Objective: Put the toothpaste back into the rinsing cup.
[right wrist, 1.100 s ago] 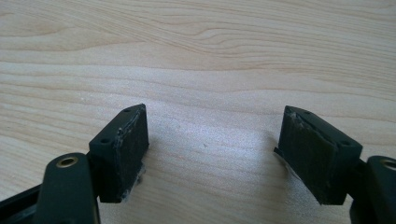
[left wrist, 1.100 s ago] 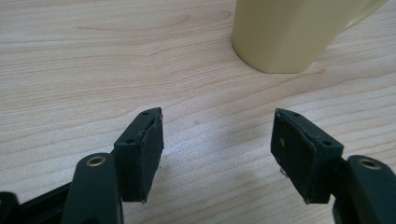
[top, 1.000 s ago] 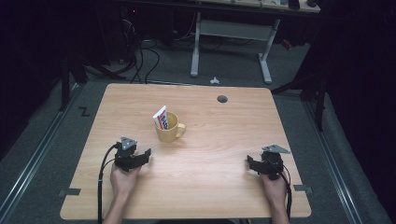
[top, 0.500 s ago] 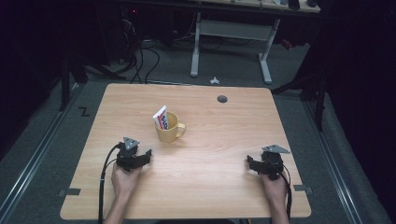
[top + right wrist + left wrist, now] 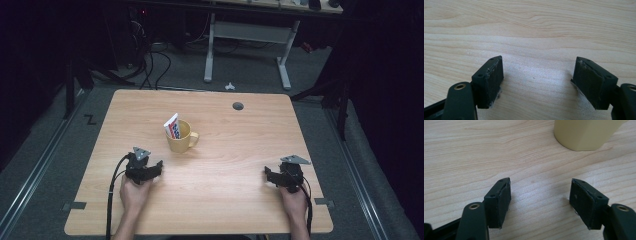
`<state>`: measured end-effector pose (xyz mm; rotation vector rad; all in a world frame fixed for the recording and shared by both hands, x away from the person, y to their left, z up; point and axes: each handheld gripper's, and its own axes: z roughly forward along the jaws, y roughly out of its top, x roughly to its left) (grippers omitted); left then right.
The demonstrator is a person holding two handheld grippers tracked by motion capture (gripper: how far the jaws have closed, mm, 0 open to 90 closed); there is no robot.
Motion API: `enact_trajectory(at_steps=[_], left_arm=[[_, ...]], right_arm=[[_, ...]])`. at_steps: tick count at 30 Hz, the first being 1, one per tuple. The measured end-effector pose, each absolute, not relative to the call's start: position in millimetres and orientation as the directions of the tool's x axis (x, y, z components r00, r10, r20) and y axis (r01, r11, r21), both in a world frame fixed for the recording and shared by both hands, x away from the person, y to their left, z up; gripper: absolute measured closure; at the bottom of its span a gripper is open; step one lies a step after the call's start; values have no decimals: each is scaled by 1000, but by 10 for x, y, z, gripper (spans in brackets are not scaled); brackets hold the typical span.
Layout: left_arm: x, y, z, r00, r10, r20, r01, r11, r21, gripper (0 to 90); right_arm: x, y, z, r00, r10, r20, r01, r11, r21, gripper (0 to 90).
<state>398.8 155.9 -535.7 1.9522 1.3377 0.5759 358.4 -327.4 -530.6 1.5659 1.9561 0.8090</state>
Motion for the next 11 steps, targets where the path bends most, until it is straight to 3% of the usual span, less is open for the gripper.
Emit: enact_trajectory(at_steps=[11], left_arm=[[3989,1547,-5358,378,926,-14,621,-242,745,316]], right_arm=[[3584,-3274,-5307,-211,977,-19,678,160,717,244]])
